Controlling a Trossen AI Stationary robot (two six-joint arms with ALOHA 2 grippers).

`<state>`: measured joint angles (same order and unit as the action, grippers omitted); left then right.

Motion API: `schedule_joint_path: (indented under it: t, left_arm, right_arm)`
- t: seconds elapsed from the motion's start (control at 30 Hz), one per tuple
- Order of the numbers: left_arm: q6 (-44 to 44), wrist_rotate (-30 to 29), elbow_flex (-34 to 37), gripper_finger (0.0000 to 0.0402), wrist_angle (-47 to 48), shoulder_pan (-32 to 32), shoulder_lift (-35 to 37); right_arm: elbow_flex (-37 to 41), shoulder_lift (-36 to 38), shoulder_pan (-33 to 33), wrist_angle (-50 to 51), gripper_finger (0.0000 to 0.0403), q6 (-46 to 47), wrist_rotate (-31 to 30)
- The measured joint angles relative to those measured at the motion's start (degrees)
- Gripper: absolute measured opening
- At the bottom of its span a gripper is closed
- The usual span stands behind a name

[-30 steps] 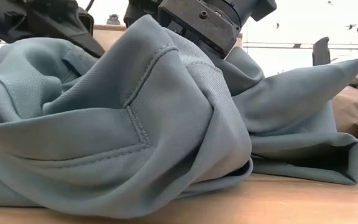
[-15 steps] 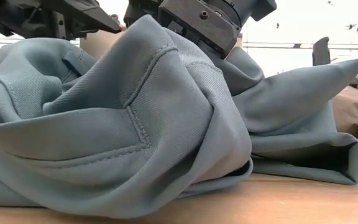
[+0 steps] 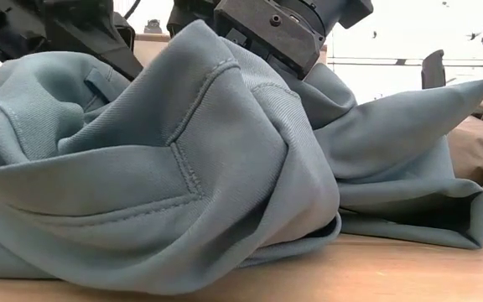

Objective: Sort clothes
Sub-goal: Put the blue, green pants into the laundry organizer

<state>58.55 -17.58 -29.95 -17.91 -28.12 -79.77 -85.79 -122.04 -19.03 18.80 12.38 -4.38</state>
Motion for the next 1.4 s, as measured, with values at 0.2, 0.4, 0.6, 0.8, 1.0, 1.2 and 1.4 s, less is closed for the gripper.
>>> schedule_joint_path:
  t: [0.2,0.4,0.6,0.8,1.0,1.2,1.4]
  left_arm:
    - [-4.48,-0.04,-0.81,0.0313,-0.25,-0.05,0.00]
    - [-8.41,-0.20,-7.32,0.0313,8.86,-0.01,-0.32]
    - [-7.92,-0.74,-12.01,0.0313,18.15,0.26,-3.75]
    - [-6.66,0.54,-15.33,0.0313,22.91,0.64,-8.87]
    - [-8.91,1.14,-25.25,0.0313,40.01,0.57,-13.03]
    - [-9.27,-2.25,-34.80,0.0313,57.91,0.87,-15.41]
    - [-0.20,0.24,-34.38,0.0313,60.88,1.00,-16.41]
  right_arm:
    - [0.07,-0.02,0.38,-1.29,0.0015,0.30,0.32]
    - [0.12,-0.15,1.42,-5.85,0.0015,1.36,0.68]
    - [0.12,-0.17,1.66,-7.07,0.0015,1.49,0.36]
    - [0.12,-0.17,1.66,-7.07,0.0015,1.49,0.34]
    - [0.11,-0.16,1.82,-6.85,0.0015,1.24,0.34]
    - [0.04,-0.11,1.95,-6.63,0.0015,0.86,0.15]
    - [0.02,-0.11,2.03,-6.19,0.0015,0.45,0.10]
